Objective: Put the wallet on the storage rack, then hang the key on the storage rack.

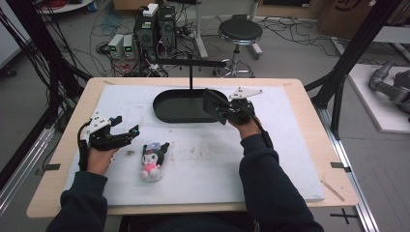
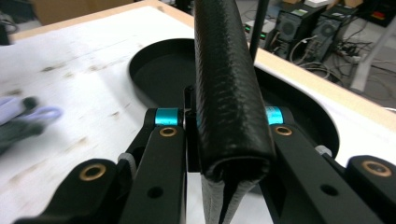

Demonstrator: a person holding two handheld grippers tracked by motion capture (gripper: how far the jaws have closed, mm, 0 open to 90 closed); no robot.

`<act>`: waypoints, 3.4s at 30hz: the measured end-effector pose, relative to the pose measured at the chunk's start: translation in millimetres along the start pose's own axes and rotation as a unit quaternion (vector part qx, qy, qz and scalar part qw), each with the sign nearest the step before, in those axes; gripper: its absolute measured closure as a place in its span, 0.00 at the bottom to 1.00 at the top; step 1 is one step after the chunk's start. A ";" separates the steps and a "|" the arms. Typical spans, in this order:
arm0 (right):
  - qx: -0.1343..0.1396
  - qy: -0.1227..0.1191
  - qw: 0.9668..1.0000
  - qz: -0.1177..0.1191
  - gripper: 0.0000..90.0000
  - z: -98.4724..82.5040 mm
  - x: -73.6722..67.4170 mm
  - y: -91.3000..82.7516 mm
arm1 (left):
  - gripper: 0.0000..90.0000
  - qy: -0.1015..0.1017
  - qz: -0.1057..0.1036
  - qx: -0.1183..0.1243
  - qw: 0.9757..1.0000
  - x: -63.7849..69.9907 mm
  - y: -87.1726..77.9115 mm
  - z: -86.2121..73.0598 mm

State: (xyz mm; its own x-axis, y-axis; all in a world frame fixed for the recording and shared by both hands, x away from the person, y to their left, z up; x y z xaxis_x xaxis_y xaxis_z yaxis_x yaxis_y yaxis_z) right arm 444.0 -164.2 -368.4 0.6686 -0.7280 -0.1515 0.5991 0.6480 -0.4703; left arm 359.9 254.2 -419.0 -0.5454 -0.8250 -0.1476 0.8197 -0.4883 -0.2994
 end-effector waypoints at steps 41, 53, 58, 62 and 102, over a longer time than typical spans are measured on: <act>-0.065 0.003 0.995 -0.072 0.68 6.1 5.8 98.3 | 0.23 -0.005 -0.005 0.002 1.000 -0.8 0.1 -0.5; -0.010 0.061 0.996 -0.067 0.53 2.9 10.7 108.5 | 0.23 -0.006 -0.006 0.002 1.000 -1.5 -0.1 -0.8; -0.009 0.050 0.997 -0.050 0.49 10.2 15.3 82.4 | 0.23 -0.007 -0.008 0.003 1.000 -2.1 -1.2 -1.6; -0.033 0.049 0.998 -0.026 0.43 13.1 22.5 51.6 | 0.23 -0.012 -0.007 0.006 1.000 -2.1 -2.4 -1.1; -0.014 0.043 0.992 -0.118 0.24 -82.3 55.5 -97.8 | 0.22 -0.031 -0.016 0.008 0.999 -0.4 -1.9 0.1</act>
State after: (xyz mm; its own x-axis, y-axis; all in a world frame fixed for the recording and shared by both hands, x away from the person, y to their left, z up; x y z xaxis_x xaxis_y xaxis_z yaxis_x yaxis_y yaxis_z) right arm 386.3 -286.3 -402.3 0.4700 -0.8760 -0.1081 0.7208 0.4516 -0.5258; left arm 358.5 255.5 -418.2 -0.5599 -0.8248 -0.0789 0.8049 -0.5188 -0.2879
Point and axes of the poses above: each handheld gripper's, and its own axes: y roughly forward along the jaws, z roughly out of its top, x roughly to its right, the point moved 1 cm from there along y, roughly forward along the jaws, and after that the axes turned 12 degrees about y, right-handed, at the moved point
